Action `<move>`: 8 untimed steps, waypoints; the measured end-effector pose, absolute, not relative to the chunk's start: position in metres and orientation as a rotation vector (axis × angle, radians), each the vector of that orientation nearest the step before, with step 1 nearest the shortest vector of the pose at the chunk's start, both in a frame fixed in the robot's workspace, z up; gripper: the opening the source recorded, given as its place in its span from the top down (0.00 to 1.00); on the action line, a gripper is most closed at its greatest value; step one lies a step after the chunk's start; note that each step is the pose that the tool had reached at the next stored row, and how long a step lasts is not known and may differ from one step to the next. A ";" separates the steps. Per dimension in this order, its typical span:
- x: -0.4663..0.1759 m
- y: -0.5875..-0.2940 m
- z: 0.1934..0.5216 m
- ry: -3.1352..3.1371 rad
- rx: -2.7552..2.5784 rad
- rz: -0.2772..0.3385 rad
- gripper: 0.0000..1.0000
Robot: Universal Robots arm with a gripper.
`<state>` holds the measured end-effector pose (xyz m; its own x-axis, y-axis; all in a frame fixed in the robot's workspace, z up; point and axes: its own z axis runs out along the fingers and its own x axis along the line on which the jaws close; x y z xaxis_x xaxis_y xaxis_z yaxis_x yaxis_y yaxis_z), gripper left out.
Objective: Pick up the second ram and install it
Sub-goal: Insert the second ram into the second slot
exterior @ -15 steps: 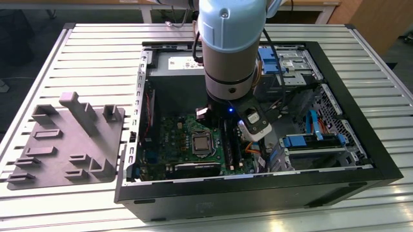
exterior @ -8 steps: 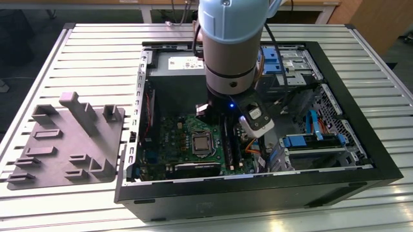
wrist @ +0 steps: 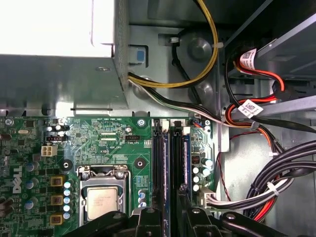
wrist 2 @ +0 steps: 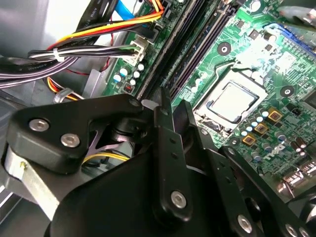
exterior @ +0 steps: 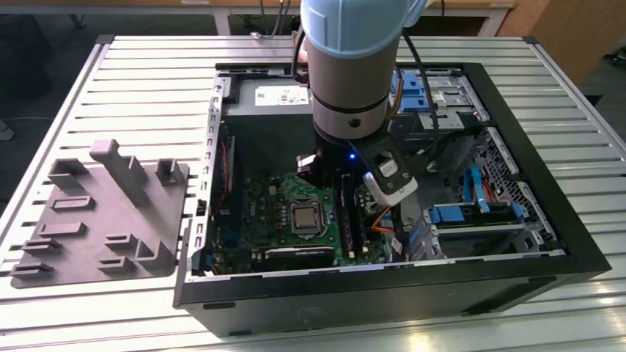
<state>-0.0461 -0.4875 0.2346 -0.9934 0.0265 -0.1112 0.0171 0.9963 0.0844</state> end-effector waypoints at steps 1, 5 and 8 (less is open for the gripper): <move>-0.046 -0.488 0.235 3.026 0.033 0.126 0.73; -0.046 -0.488 0.235 3.026 0.033 0.126 0.81; -0.046 -0.488 0.235 3.026 0.033 0.126 0.89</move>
